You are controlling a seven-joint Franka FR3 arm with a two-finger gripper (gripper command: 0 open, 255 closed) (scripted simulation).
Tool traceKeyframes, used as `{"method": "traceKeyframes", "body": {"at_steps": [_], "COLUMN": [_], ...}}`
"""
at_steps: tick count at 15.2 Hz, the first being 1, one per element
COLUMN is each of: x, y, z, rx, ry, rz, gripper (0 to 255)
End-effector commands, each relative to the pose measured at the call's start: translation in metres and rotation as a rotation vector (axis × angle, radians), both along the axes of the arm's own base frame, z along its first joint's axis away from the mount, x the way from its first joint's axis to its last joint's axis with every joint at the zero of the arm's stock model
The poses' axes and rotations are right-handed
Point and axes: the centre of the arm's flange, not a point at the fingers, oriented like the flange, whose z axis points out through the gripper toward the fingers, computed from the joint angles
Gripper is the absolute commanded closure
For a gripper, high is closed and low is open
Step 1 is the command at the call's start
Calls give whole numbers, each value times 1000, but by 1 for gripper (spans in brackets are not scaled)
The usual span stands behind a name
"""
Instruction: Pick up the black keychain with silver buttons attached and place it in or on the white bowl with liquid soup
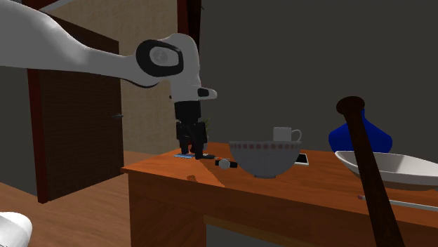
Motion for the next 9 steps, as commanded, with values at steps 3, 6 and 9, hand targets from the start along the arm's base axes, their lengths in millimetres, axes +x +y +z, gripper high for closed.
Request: {"method": "traceKeyframes", "body": {"at_steps": [3,6,9], "x": [36,62,88], "y": [41,70,98], "z": [3,4,6], "rx": [21,36,50], "ry": [13,22,31], "rz": [-8,-13,-18], "gripper": [0,0,0]}}
